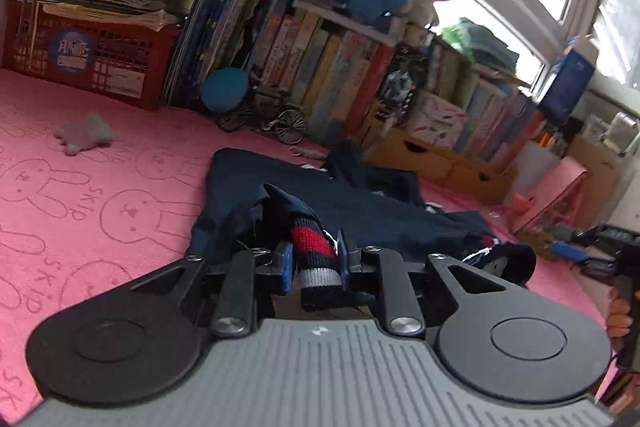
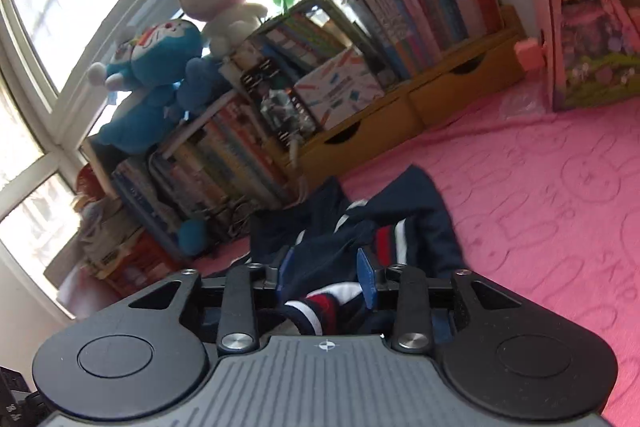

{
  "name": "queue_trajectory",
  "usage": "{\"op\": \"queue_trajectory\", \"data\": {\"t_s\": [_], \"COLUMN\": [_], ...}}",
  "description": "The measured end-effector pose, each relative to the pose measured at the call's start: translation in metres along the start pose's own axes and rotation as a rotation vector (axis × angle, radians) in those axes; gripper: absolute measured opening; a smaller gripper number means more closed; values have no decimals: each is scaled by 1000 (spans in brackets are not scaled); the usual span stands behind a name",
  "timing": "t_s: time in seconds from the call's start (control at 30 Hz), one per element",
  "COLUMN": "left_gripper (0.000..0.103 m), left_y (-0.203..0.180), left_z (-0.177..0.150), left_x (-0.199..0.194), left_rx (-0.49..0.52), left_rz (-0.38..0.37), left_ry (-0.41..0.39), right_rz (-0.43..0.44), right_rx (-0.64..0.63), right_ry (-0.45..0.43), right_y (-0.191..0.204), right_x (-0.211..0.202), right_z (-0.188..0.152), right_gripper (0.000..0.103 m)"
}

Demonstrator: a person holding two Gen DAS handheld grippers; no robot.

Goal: Fold clothes

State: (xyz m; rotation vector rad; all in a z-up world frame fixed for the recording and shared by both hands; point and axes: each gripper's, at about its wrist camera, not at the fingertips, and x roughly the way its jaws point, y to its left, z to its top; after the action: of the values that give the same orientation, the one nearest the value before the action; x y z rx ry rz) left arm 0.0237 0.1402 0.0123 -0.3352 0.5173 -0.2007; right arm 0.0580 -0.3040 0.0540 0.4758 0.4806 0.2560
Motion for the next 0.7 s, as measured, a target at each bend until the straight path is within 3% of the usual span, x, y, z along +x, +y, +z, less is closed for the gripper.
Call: {"op": "queue_trajectory", "data": {"t_s": [0.03,0.07,0.1,0.17,0.3,0.33,0.4,0.43,0.53,0.6,0.7], "left_gripper": [25,37,64,84,85,85,86,87,87,88,88], "left_y": [2,3,5,13,38,39,28,16,-6,-9,-2], "left_z": [0,1,3,9,24,26,26,21,-2,-14,-19], "left_x": [0,-3,-5,-10,-17,-20,-27,-27,-13,3,23], "left_rx": [10,22,33,-7,-182,-172,-1,145,471,553,517], "left_rz": [-14,-37,-71,-144,-278,-267,-149,-66,11,2,-2], "left_ry": [-3,-4,0,-4,-16,-26,-56,-52,18,74,96], "right_rz": [-19,-34,-44,-63,-101,-110,-122,-116,-97,-84,-52], "right_rx": [-56,-123,-206,-371,-703,-785,-925,-947,-1015,-1060,-1051], "right_ry": [-31,-39,-20,20,101,121,157,164,187,203,228], "right_y": [1,4,8,18,37,42,50,53,60,65,66], "right_x": [2,5,10,20,40,46,56,63,82,95,110], "right_z": [1,-1,-8,-22,-51,-58,-69,-70,-73,-75,-72], "right_gripper": [72,74,74,74,74,73,74,74,78,85,86]}}
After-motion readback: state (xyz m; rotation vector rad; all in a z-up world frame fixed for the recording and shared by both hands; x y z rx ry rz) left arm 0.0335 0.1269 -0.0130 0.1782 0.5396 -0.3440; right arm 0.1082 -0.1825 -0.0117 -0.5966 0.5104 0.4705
